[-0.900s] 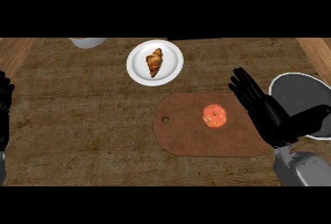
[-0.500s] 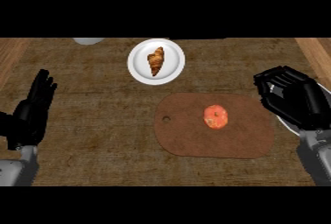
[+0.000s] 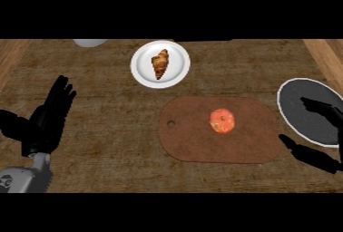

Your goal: Pick the squash from the cutting board and place it in the pan

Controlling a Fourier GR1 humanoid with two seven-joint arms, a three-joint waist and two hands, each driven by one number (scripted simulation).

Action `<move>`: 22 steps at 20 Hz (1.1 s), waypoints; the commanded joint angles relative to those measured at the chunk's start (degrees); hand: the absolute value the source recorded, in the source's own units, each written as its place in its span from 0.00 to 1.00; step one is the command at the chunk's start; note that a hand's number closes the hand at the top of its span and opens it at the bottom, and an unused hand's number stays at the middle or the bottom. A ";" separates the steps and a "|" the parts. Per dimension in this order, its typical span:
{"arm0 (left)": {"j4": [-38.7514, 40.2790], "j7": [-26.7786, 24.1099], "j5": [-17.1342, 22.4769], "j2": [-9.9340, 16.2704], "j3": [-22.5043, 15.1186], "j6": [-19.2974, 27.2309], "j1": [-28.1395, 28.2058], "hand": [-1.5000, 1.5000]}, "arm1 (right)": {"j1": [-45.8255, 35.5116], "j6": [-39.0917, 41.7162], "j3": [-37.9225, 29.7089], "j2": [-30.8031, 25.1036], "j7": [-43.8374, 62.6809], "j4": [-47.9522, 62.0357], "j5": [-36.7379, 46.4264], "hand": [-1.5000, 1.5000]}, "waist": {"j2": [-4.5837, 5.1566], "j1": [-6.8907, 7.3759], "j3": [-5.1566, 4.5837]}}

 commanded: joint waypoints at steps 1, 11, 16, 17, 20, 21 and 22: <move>0.05 1.86 0.41 0.19 0.63 -1.37 -1.49 0.50 | 4.07 -0.08 1.35 -4.43 2.65 -4.34 7.26 0.00 | 0.23 1.04 -0.04; -2.84 5.27 -1.69 -1.37 -1.08 -0.20 -3.66 0.50 | -14.75 14.41 7.99 -13.64 32.20 -7.67 17.27 0.00 | 0.56 3.76 -0.11; -0.11 2.99 -1.90 -2.11 -0.17 -1.74 -3.11 0.50 | -26.78 26.43 12.68 -11.00 41.93 -4.16 16.49 0.00 | 0.66 3.72 -0.11; -0.79 3.60 -1.85 -2.21 -0.28 -1.83 -3.76 0.50 | -23.75 27.79 14.18 -11.00 39.09 -2.69 16.48 0.00 | 0.60 3.11 -0.05; -0.06 2.53 -0.38 -1.75 1.10 -3.41 -2.23 0.50 | -23.95 34.98 18.81 -10.07 43.64 -1.61 14.18 0.00 | 0.71 3.46 -0.12; -1.41 1.66 -2.70 -3.12 -0.99 -1.66 -1.16 0.50 | -24.81 37.79 20.14 -9.35 47.20 -3.38 12.79 0.00 | 0.51 3.37 -0.13; -0.63 4.17 -2.71 -2.18 -0.15 -1.39 -3.36 0.50 | -28.49 39.52 20.44 -7.33 49.09 -1.52 12.90 0.00 | 0.59 3.28 -0.08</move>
